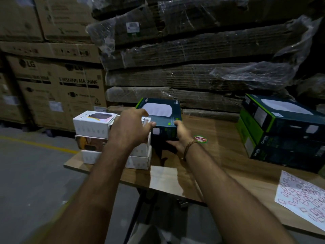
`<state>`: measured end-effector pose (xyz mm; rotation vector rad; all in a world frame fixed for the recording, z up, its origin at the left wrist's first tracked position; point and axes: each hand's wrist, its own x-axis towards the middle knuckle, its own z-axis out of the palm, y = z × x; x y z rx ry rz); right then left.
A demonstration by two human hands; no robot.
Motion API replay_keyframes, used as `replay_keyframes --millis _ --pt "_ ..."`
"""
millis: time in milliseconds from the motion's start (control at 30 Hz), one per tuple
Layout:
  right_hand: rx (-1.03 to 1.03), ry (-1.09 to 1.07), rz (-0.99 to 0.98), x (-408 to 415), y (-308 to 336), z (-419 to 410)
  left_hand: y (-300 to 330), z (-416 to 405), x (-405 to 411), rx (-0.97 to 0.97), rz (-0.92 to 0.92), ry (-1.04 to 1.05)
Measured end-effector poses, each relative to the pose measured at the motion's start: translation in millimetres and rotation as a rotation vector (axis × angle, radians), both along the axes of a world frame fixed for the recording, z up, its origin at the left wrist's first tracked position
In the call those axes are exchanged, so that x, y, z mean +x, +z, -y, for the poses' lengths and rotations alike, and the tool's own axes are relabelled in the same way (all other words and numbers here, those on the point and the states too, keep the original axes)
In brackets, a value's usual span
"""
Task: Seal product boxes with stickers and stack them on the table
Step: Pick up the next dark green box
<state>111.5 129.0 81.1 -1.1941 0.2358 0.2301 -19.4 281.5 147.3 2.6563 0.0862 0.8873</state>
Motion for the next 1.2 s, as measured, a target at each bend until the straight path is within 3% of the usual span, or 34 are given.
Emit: replay_keyframes --millis 167,300,433,567,667,867,1000,1200 --pt "0.016 -0.166 0.039 -4 -5 54 1 2 -3 0.008 -0.013 0.01" --pt "0.002 -0.284 0.047 -22 -4 99 -1 14 -10 0.063 0.134 -0.002" --pt "-0.051 -0.355 0.077 -46 8 137 -18 34 -19 0.066 0.335 -0.159" --pt "-0.055 -0.346 0.061 -73 11 163 -42 67 -26 0.005 0.392 -0.325" --pt "0.009 -0.307 0.03 -94 5 176 -66 90 -30 -0.073 0.316 -0.366" --pt "0.043 -0.242 0.024 -134 -2 193 -102 114 -36 -0.252 0.088 -0.245" --pt "0.041 -0.199 0.016 -153 2 196 -108 121 -44 -0.457 0.045 -0.259" --pt "-0.008 -0.184 0.069 -162 1 195 -110 122 -51 -0.551 0.082 -0.288"
